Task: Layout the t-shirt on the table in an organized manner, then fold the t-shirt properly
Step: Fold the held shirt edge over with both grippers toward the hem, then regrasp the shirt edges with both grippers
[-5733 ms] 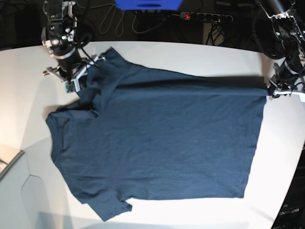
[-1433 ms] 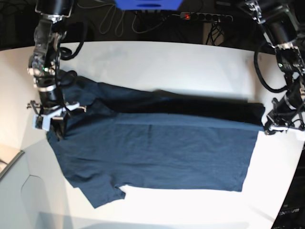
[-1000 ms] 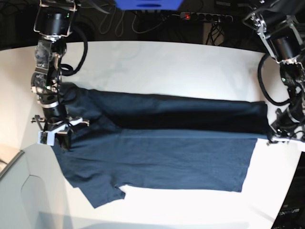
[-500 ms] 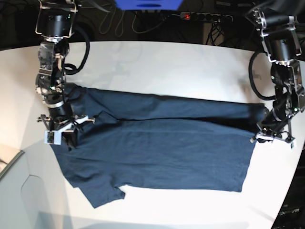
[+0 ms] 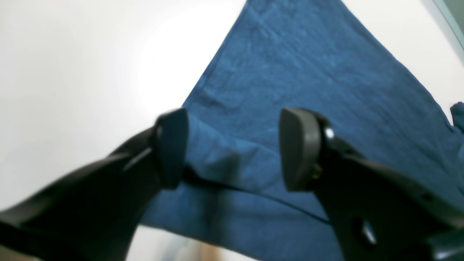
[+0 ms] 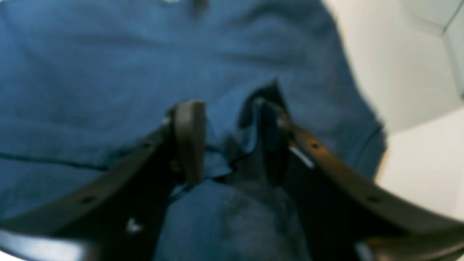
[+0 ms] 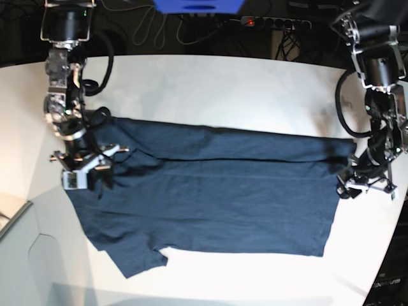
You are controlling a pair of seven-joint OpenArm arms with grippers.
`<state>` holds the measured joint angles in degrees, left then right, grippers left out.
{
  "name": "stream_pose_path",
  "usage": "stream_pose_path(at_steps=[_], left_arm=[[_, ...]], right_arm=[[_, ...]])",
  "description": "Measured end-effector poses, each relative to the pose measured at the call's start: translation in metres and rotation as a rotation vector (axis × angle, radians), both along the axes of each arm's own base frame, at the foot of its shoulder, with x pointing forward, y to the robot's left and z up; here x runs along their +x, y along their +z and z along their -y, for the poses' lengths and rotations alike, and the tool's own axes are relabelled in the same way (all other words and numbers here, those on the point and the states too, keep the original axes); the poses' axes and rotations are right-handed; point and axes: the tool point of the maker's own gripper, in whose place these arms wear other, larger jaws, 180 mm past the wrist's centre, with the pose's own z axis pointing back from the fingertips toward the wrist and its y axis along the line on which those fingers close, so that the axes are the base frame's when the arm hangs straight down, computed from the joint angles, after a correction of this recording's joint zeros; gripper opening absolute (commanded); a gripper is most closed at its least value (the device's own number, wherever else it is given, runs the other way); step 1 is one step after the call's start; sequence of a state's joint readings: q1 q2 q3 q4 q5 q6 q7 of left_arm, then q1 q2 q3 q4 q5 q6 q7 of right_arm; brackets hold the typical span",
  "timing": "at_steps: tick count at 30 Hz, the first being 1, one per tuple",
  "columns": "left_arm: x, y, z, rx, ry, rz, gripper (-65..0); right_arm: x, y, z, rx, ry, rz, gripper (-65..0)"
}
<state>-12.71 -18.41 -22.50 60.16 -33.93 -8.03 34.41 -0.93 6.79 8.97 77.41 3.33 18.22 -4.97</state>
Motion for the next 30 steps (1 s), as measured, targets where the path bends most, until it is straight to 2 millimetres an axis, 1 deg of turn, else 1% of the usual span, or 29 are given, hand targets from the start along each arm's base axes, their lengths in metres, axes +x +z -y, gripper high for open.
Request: stream_pose_path(at_steps=[2, 5, 7, 9, 12, 17, 20, 22, 24, 28, 30], left_arm=[[-0.011, -0.010, 0.001, -0.003, 0.000, -0.021, -22.3], [-0.034, -0.031, 0.000, 0.000, 0.003, -0.085, -22.3], [-0.046, -0.041, 0.001, -0.002, 0.001, -0.111, -22.3], [-0.052, -0.046, 0.001, -0.003, 0.001, -0.123, -22.3], [-0.056, -0.049, 0.000, 0.000, 0.005, -0.130, -22.3], [-0.056, -0.048, -0.004, 0.017, 0.019, -0.108, -22.3], [-0.061, -0.046, -0.006, 0.016, 0.025, -0.098, -22.3], [-0.065, -0.044, -0.013, 0.016, 0.049, -0.090, -22.3], [-0.070, -0.047, -0.020, 0.025, 0.063, -0.103, -22.3], [-0.073, -0.049, -0.022, 0.026, 0.070, -0.106, -22.3], [-0.077, -0.054, -0.020, 0.020, 0.068, -0.119, -22.3]], right_arm=[[-0.008, 0.004, 0.007, -0.015, -0.014, 0.003, -31.0], [-0.019, 0.008, 0.006, -0.025, -0.007, 0.010, -29.0], [-0.029, 0.005, 0.005, -0.026, -0.004, -0.001, -29.0], [-0.041, -0.002, 0.004, -0.028, -0.002, -0.024, -29.0], [-0.060, -0.017, 0.004, -0.030, -0.001, -0.072, -29.0], [-0.074, -0.026, 0.005, -0.028, -0.003, -0.106, -29.0], [-0.085, -0.032, 0.016, -0.034, -0.032, -0.127, -29.0], [-0.088, -0.032, 0.024, -0.040, -0.053, -0.131, -28.9], [-0.088, -0.031, 0.029, -0.042, -0.063, -0.128, -28.9], [-0.088, -0.028, 0.041, -0.048, -0.097, -0.121, -28.9], [-0.089, -0.027, 0.049, -0.053, -0.117, -0.120, -28.9]])
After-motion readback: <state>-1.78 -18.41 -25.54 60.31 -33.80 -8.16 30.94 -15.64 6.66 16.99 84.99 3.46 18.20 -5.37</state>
